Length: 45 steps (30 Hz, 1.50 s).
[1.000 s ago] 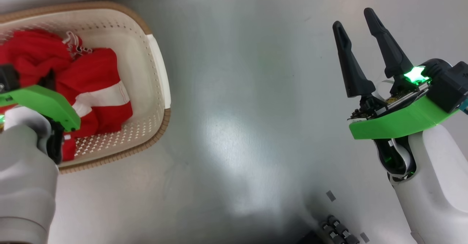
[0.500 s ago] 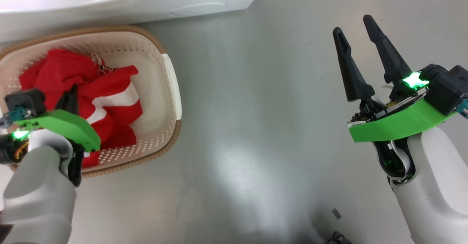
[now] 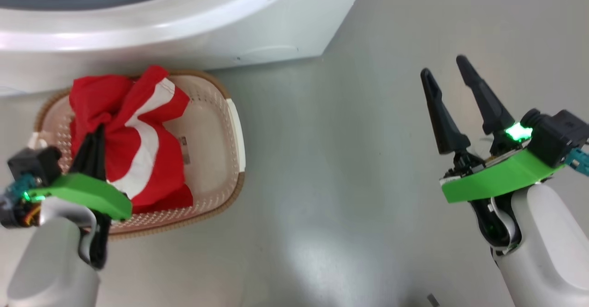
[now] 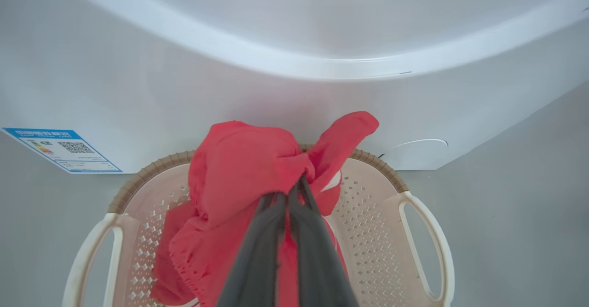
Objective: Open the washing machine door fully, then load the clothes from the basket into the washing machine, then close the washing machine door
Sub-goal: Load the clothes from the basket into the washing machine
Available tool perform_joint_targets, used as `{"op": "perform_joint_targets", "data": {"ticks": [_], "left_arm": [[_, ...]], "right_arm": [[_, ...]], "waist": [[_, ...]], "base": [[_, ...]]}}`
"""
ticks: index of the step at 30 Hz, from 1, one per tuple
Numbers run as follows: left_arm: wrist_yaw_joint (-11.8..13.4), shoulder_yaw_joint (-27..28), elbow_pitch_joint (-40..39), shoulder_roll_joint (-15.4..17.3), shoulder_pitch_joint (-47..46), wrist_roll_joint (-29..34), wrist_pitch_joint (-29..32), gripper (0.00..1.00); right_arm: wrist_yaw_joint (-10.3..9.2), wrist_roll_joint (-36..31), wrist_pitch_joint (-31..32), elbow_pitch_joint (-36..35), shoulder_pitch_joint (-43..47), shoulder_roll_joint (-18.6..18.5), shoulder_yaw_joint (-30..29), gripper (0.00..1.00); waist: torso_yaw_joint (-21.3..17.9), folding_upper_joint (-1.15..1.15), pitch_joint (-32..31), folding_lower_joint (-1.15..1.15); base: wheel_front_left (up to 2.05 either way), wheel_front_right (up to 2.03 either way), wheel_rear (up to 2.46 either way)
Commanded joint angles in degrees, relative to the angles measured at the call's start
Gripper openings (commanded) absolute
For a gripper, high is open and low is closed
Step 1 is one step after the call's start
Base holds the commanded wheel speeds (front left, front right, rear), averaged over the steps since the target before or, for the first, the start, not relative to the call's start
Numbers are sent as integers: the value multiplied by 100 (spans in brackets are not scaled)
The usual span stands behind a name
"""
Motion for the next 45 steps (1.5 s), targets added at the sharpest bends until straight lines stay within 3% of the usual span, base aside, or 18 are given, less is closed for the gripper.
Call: {"op": "perform_joint_targets", "data": {"ticks": [1,20,45], "left_arm": [[72,241,-386,148,359,108,-70,0],[202,688,-2290,-275,1973,482,-71,0],[359,828,-3827,-444,2913,716,-68,0]], "right_arm": [[9,72,-27,-72,288,-55,86,100],[9,175,-27,173,840,-201,196,100],[9,213,-27,219,1298,-343,138,100]], "waist": [[120,0,-416,0],[243,0,-1820,0],[437,0,-2660,0]], "base": [[0,0,0],[0,0,0],[0,0,0]]}}
